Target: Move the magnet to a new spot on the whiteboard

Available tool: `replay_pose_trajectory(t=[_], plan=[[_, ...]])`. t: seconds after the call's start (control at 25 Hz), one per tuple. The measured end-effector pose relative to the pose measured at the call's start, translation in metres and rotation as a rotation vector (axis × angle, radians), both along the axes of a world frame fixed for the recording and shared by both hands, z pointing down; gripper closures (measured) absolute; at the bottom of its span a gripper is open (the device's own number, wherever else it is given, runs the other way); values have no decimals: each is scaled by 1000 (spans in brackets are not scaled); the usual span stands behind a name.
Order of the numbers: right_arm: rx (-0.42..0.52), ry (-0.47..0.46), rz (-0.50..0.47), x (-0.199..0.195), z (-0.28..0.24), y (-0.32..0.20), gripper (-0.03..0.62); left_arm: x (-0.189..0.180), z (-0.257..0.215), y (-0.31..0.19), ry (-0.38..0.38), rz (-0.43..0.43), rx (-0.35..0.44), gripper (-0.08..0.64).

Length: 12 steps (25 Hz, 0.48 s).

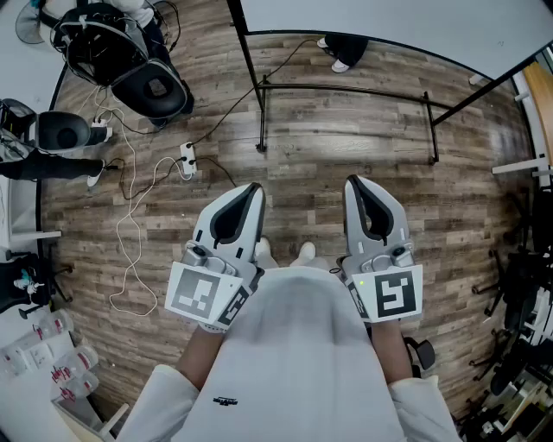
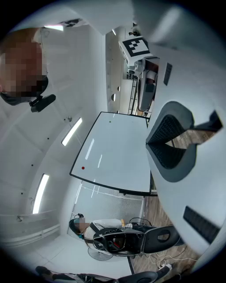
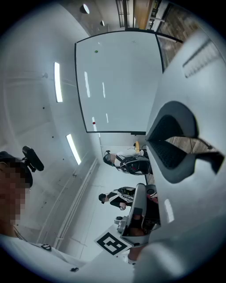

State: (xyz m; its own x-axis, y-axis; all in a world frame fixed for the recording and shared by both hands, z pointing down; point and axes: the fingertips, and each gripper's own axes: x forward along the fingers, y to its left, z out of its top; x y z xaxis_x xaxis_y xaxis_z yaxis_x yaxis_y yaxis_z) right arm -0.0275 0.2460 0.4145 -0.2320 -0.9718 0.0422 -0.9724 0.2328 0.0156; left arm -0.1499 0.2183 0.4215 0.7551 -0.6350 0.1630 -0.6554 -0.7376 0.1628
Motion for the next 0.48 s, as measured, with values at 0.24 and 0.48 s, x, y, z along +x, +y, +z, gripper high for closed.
replay_pose_trajectory(t=[0.24,0.48], plan=[[11,-30,15,7,-3,12,595,7,0,14,-16,1,-11,554],[14,-36,18,28,2,28,594,29,2,30,-35,16,-10,554]])
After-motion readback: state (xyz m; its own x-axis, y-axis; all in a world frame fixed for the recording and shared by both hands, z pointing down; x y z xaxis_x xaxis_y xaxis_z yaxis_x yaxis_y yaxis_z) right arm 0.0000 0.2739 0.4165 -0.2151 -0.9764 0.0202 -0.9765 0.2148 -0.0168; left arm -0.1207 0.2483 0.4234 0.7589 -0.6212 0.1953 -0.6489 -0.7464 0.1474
